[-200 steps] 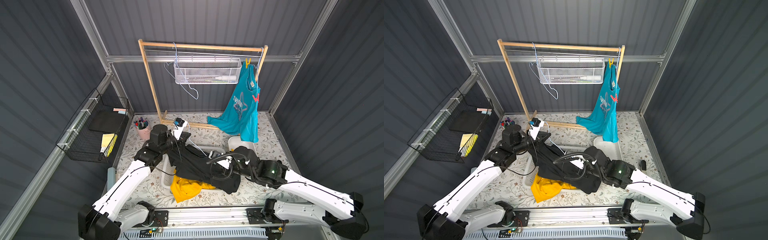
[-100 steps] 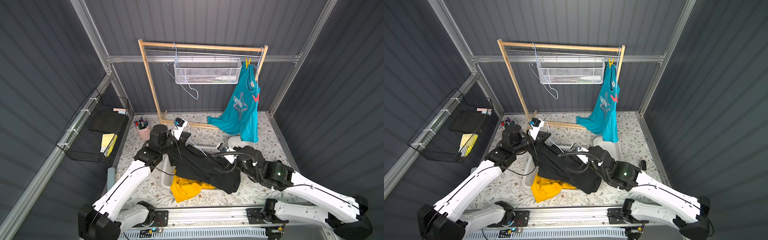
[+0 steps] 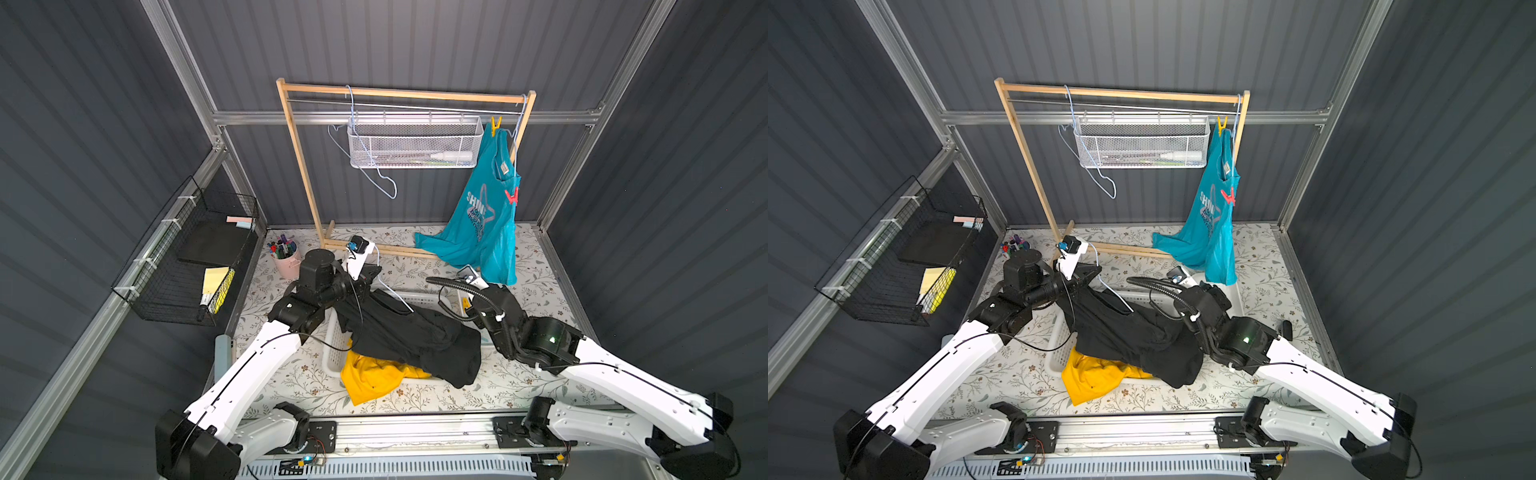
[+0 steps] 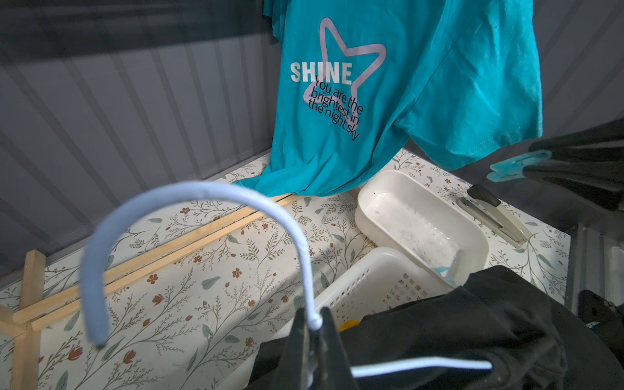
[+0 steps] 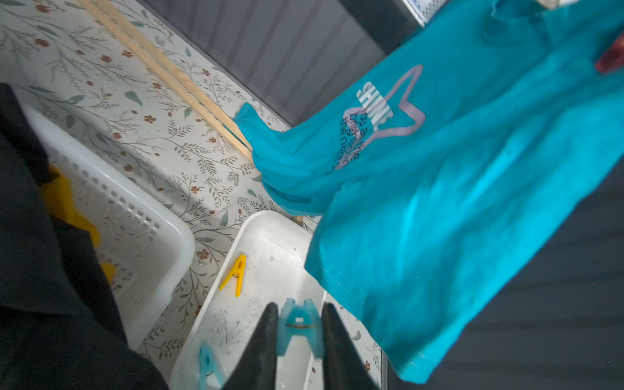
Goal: Remove the clothespins securing t-shirts to the hanger
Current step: Place the clothespin in the storage box.
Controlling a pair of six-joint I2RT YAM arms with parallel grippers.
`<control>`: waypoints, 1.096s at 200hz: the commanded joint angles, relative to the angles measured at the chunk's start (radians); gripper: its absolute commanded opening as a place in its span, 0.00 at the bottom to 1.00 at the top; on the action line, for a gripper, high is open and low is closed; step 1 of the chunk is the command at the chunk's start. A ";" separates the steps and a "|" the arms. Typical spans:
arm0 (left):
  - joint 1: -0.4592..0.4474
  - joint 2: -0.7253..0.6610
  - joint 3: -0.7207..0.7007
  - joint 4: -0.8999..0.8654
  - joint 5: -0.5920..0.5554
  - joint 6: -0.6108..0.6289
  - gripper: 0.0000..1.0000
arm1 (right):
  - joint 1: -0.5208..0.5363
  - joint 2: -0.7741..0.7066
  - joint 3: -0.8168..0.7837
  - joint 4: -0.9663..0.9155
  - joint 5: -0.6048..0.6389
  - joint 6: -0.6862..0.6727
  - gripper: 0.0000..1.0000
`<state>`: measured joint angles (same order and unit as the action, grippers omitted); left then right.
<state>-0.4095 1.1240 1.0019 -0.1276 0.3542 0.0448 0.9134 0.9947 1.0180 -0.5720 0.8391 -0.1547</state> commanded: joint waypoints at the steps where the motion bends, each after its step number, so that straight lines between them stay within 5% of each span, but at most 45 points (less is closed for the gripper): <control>1: 0.000 -0.027 -0.009 0.029 -0.016 0.019 0.00 | -0.059 -0.044 0.016 -0.049 -0.006 0.083 0.35; 77: -0.004 -0.032 -0.008 0.028 -0.016 0.020 0.00 | -0.108 -0.142 -0.051 0.004 -0.091 0.095 0.56; 129: -0.007 -0.037 -0.009 0.027 -0.015 0.023 0.00 | -0.108 -0.263 -0.147 0.188 -0.378 0.015 0.70; 219: -0.007 -0.031 -0.009 0.028 -0.016 0.029 0.00 | -0.108 -0.337 -0.177 0.242 -0.577 0.027 0.99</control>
<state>-0.4171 1.1152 1.0019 -0.1276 0.3542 0.0452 0.8074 0.6632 0.8413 -0.3542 0.3584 -0.1360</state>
